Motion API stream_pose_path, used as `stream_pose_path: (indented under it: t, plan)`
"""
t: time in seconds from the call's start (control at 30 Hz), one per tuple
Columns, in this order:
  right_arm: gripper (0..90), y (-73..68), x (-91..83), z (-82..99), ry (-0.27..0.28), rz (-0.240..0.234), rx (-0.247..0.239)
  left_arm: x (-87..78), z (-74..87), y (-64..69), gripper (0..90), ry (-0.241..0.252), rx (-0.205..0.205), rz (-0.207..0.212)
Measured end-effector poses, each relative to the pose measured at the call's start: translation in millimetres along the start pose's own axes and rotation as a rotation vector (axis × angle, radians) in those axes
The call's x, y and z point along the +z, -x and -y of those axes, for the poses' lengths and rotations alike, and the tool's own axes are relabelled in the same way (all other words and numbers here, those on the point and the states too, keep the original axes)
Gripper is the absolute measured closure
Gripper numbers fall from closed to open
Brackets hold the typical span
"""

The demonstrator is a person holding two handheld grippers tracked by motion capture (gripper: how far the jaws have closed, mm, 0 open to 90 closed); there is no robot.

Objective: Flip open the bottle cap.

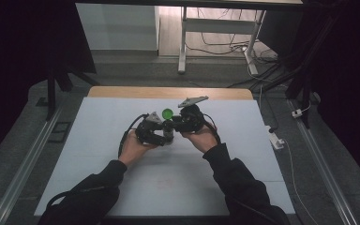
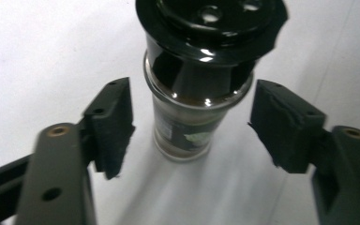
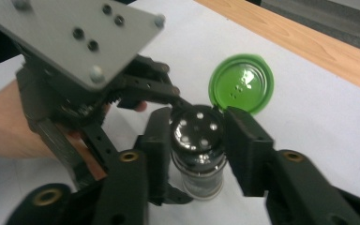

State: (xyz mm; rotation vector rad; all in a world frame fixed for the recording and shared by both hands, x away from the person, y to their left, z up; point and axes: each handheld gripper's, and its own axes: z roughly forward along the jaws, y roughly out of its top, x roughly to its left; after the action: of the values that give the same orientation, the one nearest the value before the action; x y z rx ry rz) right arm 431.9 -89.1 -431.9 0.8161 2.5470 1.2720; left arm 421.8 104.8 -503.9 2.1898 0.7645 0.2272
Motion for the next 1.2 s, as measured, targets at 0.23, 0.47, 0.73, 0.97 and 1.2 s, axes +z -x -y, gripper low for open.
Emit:
stream_pose_path:
  t: [0.23,0.47,0.73,0.97,1.2]
  plan:
    - [45.4,1.3,-3.7,7.8,-0.002,0.011,0.021,-6.7,3.4,0.1,20.0,-0.045,-0.040,0.035]
    - [33.5,-4.0,-6.2,14.1,-0.020,0.003,0.013,-18.9,6.1,-0.9,16.2,-0.058,-0.083,0.047]
    - [22.3,-11.3,-14.0,21.1,-0.032,-0.018,0.027,-38.2,8.9,2.5,11.1,-0.046,-0.115,0.073]
    - [14.0,-16.2,-22.3,29.6,-0.047,-0.019,0.032,-54.3,17.9,12.1,8.3,-0.059,-0.112,0.082]
    - [7.8,-22.9,-33.1,38.0,-0.046,-0.027,0.020,-75.8,30.3,23.2,3.8,-0.056,-0.101,0.076]
